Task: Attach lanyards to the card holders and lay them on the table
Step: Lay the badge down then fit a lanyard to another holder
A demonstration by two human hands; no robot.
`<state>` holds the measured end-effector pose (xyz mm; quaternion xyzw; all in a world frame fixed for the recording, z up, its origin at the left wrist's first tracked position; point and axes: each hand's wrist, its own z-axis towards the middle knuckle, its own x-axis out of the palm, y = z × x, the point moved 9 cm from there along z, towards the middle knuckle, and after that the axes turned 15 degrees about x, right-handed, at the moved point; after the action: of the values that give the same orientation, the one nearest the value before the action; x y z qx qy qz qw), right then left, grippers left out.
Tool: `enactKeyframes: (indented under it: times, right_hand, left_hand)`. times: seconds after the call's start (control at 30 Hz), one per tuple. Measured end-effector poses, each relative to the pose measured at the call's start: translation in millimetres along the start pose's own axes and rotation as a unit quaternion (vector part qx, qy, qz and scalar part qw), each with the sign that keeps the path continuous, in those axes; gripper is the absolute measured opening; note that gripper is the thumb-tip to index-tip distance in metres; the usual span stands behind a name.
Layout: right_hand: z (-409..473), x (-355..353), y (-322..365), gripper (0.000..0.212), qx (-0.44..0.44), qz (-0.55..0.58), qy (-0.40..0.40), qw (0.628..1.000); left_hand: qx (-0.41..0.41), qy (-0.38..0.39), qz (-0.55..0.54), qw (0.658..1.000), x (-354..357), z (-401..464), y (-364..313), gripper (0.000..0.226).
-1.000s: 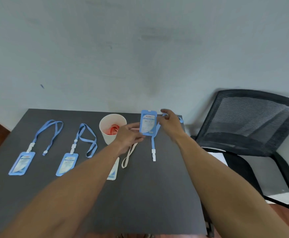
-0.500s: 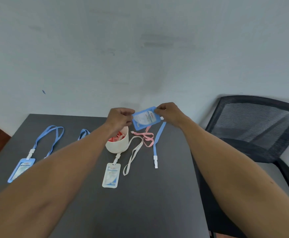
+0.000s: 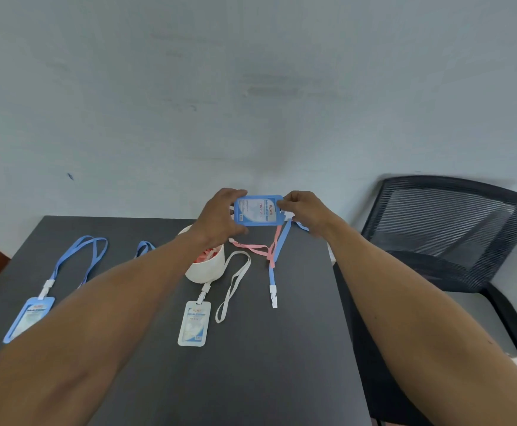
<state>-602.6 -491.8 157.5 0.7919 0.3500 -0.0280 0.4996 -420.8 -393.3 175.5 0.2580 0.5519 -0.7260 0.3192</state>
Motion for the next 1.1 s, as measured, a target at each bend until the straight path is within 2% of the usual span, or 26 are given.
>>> enactKeyframes:
  times: [0.27,0.43,0.6,0.9,1.1]
  right_hand:
    - [-6,2,-3,0.013,-0.001,-0.065,0.039,0.997]
    - [-9,3,-6,0.016,-0.006,-0.085,0.058,0.995]
    - [-9,1,-3,0.018,-0.016,-0.074,0.031,0.997]
    - [-22,-10,22,0.015,-0.136,-0.146,-0.051,0.979]
    - [-21,-14,20,0.011,-0.139,-0.132,-0.075,0.979]
  left_hand:
    - [0.012,0.003,0.028,1.0,-7,-2,1,0.079]
    - [0.011,0.015,0.046,0.999,-12,-6,8,0.078]
    - [0.01,0.019,0.055,0.998,-15,-5,10,0.08]
    - [0.006,0.03,0.051,0.998,-22,-2,14,0.081]
    - [0.009,0.034,0.048,0.998,-27,1,15,0.081]
